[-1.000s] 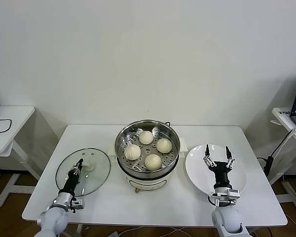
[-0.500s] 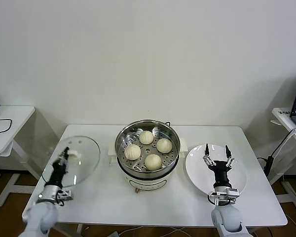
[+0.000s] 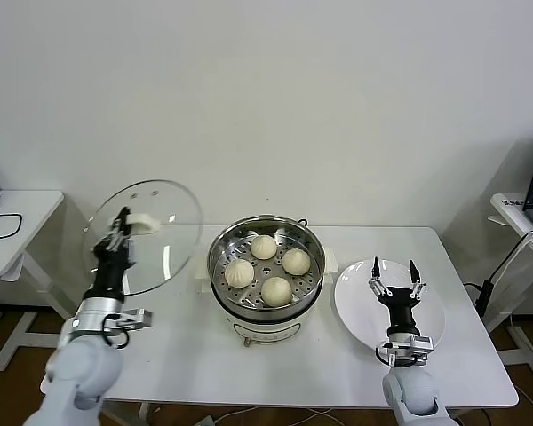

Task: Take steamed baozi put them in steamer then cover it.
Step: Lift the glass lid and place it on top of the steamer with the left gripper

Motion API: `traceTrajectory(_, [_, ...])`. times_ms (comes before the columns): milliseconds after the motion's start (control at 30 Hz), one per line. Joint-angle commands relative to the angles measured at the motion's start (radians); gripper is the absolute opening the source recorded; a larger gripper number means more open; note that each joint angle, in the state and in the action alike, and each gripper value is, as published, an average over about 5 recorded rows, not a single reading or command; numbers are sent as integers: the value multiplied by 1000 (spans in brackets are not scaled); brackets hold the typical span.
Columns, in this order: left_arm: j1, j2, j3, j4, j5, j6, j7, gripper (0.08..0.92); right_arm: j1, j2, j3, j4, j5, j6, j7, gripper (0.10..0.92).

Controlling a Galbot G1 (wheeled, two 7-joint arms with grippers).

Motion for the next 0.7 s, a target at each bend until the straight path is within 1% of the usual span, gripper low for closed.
traceTrajectory(33, [-134,-95,493,-190,137,309,189,189,5,10,8,-8,-9,-1,1,823])
traceTrajectory(167, [-193,-144,586,-118,240,389,291,189,7,20,14,-16,-15,-1,2,823])
traceTrajectory(267, [-224,-160,632,-67,308,423,360,189,6,24,19,-22,-19,0,2,823])
traceTrajectory(333, [-244,-168,653,-25,342,439,388,189,6,26,22,-26,-22,1,1,823])
traceTrajectory(533, [-290,-198,672,100,428,436,409,189,11,30,28,-31,-25,0,1,823])
traceTrajectory(700, [-302,-214,672,146,472,425,414,189,16,34,30,-35,-28,-1,1,823])
